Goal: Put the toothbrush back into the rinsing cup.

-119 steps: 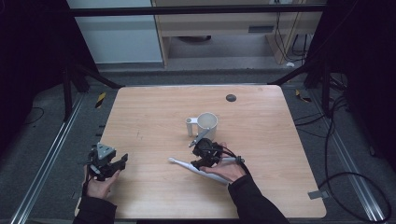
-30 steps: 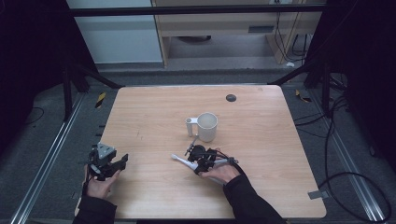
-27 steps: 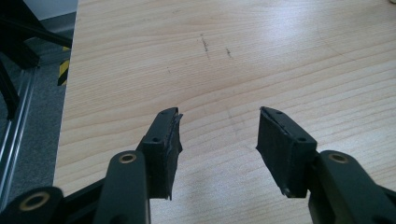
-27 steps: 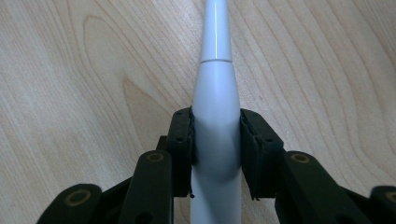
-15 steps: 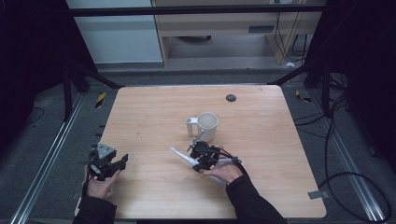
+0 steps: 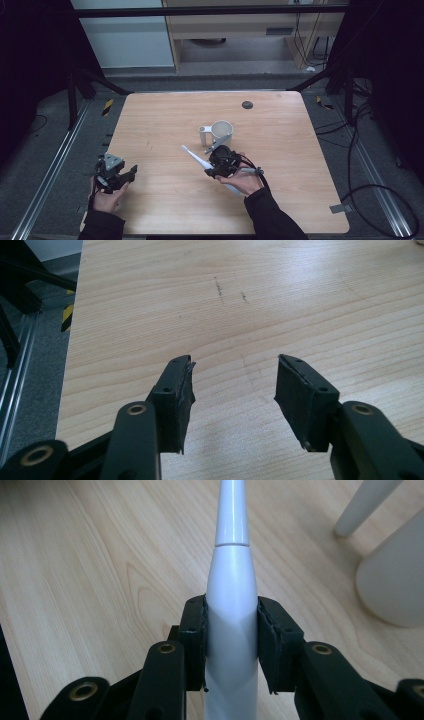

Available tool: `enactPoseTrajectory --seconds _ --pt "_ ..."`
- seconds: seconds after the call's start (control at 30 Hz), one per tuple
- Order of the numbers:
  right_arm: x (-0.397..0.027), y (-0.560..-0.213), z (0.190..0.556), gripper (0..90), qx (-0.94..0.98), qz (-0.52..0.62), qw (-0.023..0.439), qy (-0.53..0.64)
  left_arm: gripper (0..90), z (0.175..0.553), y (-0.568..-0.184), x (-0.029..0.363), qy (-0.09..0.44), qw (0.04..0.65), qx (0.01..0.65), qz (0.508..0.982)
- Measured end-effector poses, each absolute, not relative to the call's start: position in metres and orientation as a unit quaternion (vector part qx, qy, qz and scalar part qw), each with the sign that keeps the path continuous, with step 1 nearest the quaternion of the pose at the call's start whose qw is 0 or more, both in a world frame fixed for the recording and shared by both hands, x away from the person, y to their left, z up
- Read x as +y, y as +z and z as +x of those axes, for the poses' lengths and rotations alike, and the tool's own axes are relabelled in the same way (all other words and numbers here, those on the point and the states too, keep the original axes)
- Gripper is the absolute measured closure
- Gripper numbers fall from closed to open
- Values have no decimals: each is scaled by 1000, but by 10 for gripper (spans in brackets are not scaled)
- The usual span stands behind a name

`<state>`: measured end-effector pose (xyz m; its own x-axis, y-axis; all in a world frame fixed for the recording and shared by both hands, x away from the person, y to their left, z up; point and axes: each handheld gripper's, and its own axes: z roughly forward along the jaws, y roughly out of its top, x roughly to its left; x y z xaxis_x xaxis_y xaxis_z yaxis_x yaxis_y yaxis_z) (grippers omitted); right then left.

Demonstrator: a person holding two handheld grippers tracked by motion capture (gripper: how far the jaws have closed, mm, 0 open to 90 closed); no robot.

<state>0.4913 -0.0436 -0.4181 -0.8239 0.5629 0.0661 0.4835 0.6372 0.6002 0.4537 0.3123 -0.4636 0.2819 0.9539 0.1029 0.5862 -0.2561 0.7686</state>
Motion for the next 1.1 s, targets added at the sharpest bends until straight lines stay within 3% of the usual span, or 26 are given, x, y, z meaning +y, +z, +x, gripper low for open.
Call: enactPoseTrajectory --seconds 0.5,1.1 --pt "-60 -394 489 669 838 315 120 430 479 454 -464 312 294 314 522 737" --pt "-62 -380 487 669 773 328 153 521 480 454 -464 311 294 314 522 737"
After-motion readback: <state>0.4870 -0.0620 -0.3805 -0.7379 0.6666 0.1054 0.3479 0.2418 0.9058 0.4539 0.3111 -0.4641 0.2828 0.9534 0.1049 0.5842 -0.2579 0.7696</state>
